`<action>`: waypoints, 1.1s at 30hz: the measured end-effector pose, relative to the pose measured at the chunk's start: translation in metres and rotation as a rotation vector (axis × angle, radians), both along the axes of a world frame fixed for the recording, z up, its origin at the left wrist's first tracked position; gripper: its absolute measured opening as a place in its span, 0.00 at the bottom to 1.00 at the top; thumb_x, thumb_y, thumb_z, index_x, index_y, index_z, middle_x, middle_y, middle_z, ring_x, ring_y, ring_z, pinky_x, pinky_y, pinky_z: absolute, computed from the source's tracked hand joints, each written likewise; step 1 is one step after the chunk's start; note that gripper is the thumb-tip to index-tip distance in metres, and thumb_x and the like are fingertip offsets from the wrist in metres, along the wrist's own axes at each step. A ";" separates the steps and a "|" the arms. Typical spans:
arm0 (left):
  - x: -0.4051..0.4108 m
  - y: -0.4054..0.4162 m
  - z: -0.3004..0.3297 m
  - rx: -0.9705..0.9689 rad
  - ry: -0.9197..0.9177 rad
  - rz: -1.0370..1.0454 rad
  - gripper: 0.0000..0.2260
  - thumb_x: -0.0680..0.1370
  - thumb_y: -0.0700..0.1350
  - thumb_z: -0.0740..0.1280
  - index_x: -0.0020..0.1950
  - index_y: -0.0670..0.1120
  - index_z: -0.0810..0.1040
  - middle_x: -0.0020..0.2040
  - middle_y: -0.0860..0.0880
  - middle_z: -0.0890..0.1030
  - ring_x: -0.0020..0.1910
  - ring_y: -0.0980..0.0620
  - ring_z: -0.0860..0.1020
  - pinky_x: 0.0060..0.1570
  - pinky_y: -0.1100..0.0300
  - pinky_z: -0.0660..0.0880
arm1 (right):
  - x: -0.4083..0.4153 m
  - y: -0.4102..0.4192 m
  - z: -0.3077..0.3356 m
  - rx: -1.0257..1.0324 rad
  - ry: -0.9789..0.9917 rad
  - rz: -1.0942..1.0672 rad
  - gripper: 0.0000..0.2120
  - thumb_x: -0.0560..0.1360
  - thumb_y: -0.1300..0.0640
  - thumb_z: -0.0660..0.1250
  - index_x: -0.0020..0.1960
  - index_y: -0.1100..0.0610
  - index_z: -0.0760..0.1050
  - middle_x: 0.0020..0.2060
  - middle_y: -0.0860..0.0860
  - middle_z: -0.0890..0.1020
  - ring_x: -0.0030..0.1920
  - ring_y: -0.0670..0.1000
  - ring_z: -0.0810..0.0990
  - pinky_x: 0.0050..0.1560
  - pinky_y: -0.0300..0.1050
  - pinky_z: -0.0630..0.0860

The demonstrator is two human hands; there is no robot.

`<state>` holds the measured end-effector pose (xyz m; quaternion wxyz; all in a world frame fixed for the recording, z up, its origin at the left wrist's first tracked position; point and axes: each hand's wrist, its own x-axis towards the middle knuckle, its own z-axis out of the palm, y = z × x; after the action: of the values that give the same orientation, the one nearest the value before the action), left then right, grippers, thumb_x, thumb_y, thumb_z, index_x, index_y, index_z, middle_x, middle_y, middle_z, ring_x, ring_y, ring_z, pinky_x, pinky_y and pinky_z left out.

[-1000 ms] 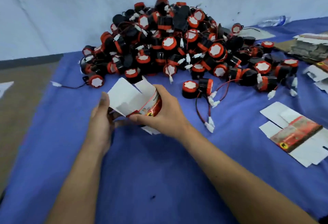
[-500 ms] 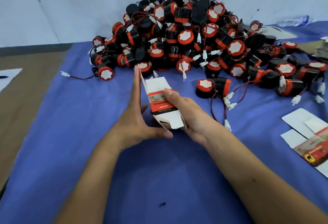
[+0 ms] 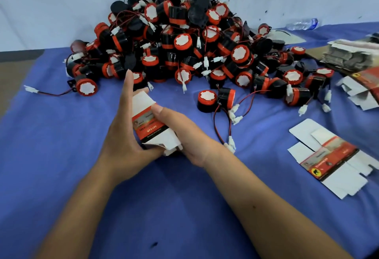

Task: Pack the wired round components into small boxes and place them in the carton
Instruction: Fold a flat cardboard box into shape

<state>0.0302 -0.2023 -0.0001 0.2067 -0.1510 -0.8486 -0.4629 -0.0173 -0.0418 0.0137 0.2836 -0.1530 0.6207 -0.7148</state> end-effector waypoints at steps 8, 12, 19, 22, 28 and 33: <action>-0.003 -0.013 0.002 0.213 -0.009 0.058 0.56 0.65 0.54 0.78 0.84 0.63 0.45 0.75 0.56 0.71 0.69 0.63 0.75 0.54 0.71 0.77 | 0.004 -0.005 -0.004 -0.019 0.258 -0.023 0.26 0.77 0.46 0.68 0.72 0.53 0.73 0.68 0.55 0.78 0.70 0.54 0.76 0.71 0.60 0.73; -0.002 -0.016 0.002 0.292 -0.109 0.003 0.52 0.63 0.54 0.76 0.83 0.64 0.55 0.71 0.59 0.77 0.67 0.60 0.78 0.53 0.64 0.81 | 0.006 -0.006 -0.004 -0.009 0.342 -0.002 0.28 0.70 0.45 0.74 0.67 0.52 0.75 0.67 0.50 0.78 0.68 0.49 0.77 0.68 0.60 0.76; -0.002 -0.017 0.005 0.736 -0.217 -0.006 0.37 0.72 0.44 0.72 0.76 0.69 0.67 0.66 0.55 0.83 0.63 0.51 0.83 0.54 0.52 0.83 | 0.000 -0.002 -0.007 -0.053 0.337 0.030 0.32 0.70 0.44 0.72 0.71 0.55 0.72 0.69 0.52 0.77 0.70 0.51 0.75 0.71 0.55 0.73; -0.002 -0.015 0.005 0.936 -0.251 0.001 0.28 0.79 0.41 0.66 0.76 0.63 0.71 0.62 0.54 0.85 0.58 0.48 0.85 0.52 0.51 0.84 | 0.000 -0.004 -0.008 -0.021 0.375 -0.005 0.32 0.70 0.47 0.75 0.73 0.51 0.73 0.69 0.46 0.78 0.71 0.46 0.75 0.70 0.58 0.75; -0.003 0.003 0.006 1.140 -0.335 -0.014 0.27 0.76 0.40 0.66 0.75 0.54 0.74 0.66 0.42 0.82 0.63 0.40 0.83 0.58 0.43 0.82 | -0.001 -0.006 -0.011 -0.027 0.362 -0.135 0.29 0.68 0.54 0.80 0.68 0.53 0.77 0.61 0.49 0.83 0.60 0.46 0.82 0.57 0.47 0.81; -0.003 0.011 0.005 1.016 -0.309 0.051 0.20 0.84 0.37 0.58 0.76 0.44 0.70 0.60 0.45 0.86 0.54 0.49 0.86 0.45 0.58 0.84 | 0.002 -0.009 -0.011 -0.021 0.372 -0.159 0.28 0.70 0.50 0.78 0.68 0.51 0.75 0.58 0.54 0.83 0.61 0.52 0.82 0.63 0.61 0.79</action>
<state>0.0275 -0.1912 0.0053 0.1377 0.0586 -0.5415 -0.8273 -0.0151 -0.0505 0.0025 0.1052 -0.2357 0.6651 -0.7007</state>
